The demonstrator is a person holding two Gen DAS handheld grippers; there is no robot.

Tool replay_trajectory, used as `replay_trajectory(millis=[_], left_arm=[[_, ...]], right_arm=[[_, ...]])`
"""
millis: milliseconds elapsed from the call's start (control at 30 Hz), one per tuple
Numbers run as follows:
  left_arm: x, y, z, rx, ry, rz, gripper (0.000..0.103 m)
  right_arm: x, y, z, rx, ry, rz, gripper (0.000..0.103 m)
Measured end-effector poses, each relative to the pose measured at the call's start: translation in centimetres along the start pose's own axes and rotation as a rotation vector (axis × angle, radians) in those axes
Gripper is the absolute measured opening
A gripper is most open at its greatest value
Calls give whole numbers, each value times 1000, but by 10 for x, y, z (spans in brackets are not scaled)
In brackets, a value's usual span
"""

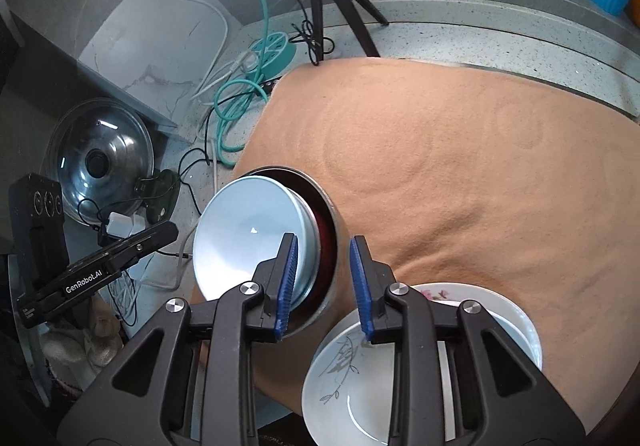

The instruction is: Organize plates and bowls

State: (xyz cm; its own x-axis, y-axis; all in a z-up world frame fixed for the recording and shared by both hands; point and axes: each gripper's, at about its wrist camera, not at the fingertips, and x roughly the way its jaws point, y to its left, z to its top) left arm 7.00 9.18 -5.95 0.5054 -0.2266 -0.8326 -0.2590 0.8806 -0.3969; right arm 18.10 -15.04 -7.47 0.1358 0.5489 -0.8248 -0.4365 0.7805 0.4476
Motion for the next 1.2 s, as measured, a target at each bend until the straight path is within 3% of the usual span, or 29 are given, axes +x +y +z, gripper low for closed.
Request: replay_trajectory(millis=[500,967,1200], left_arm=[[25,23,-10,-91,83,-54,11],[34,19,-9,-63,98,-42,11],[42,17,-7,-52,110,-39,11]], right_arm=[[22,-20,-10,59,63,22,27],[35,-18,-10,62,74,20,27],[46,-18,-8,73,95,32,22]])
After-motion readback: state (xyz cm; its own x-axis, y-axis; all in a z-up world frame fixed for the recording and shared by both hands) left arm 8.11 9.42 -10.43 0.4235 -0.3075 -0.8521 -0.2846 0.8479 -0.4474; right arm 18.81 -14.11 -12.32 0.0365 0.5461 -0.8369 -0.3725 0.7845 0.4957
